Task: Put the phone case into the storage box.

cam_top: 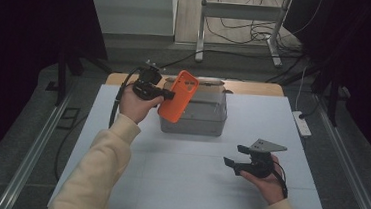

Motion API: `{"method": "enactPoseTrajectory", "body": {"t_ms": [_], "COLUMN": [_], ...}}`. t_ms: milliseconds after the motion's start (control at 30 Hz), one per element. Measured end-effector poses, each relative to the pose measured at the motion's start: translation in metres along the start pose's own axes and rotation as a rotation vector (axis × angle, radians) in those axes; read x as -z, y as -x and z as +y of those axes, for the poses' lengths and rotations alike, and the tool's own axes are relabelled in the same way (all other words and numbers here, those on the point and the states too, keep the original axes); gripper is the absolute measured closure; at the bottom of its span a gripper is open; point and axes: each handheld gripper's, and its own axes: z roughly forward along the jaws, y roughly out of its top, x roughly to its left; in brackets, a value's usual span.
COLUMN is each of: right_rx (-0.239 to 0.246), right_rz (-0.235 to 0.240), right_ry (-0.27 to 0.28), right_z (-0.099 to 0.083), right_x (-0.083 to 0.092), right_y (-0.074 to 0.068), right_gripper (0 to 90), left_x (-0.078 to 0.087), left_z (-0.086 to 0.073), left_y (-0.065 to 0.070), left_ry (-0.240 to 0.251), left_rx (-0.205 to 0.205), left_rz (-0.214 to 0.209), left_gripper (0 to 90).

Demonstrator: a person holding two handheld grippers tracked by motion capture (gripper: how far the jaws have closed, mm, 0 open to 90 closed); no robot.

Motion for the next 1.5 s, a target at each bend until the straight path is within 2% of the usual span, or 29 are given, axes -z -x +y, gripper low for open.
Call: {"method": "enactPoseTrajectory", "body": {"t_ms": [767, 1500], "right_rx": [0.004, 0.013], "right_rz": [-0.008, -0.006], "right_ry": [-0.003, -0.013], "right_z": [-0.001, -0.002], "right_x": [-0.001, -0.003], "right_y": [0.000, 0.000], "right_gripper": [24.6, 24.5], "left_x": [-0.005, -0.013], "left_z": [0.014, 0.015], "left_y": [-0.011, -0.027], "left_ry": [-0.012, -0.025], "left_rx": [0.038, 0.094], "left_rz": [0.053, 0.088], "left_gripper": [79.9, 79.9]}}
